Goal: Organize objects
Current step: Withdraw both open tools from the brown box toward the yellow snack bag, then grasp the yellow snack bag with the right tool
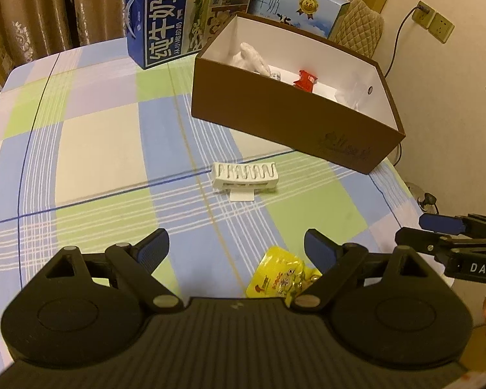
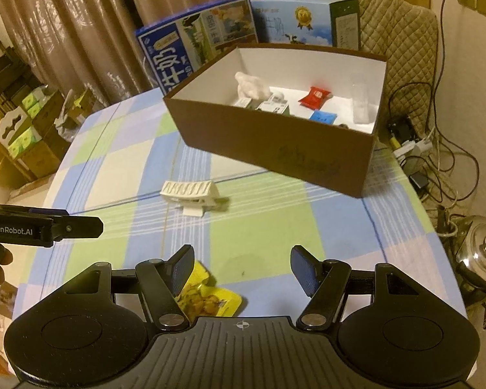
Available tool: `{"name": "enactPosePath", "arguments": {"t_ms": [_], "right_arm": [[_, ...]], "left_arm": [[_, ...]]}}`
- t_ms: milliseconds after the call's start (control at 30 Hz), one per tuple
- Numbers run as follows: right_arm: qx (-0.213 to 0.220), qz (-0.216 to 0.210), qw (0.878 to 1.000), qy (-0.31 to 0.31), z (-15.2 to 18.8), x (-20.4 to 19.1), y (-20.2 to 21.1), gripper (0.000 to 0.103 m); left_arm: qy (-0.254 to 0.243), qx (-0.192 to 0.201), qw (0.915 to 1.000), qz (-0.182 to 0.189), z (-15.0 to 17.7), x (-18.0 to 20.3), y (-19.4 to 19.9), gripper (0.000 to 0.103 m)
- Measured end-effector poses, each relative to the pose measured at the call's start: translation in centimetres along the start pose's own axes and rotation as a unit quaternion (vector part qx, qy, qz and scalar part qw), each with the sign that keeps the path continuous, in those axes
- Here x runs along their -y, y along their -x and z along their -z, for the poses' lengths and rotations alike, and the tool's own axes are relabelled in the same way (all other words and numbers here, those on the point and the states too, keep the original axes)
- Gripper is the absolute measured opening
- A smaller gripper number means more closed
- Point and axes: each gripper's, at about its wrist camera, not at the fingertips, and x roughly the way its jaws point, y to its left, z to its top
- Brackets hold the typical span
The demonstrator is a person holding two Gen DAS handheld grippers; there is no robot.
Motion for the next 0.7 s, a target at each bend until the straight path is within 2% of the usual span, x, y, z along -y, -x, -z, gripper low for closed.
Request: {"name": "enactPosePath", "arguments": {"t_ms": [700], "right_arm": [[-0.044,-0.006,0.999,0.008,2.0,-2.4,-2.6,0.063]], "left_arm": [[0.007,-0.02,0.9994,-0.026,2.0,-2.4,-0.1,0.092]]}}
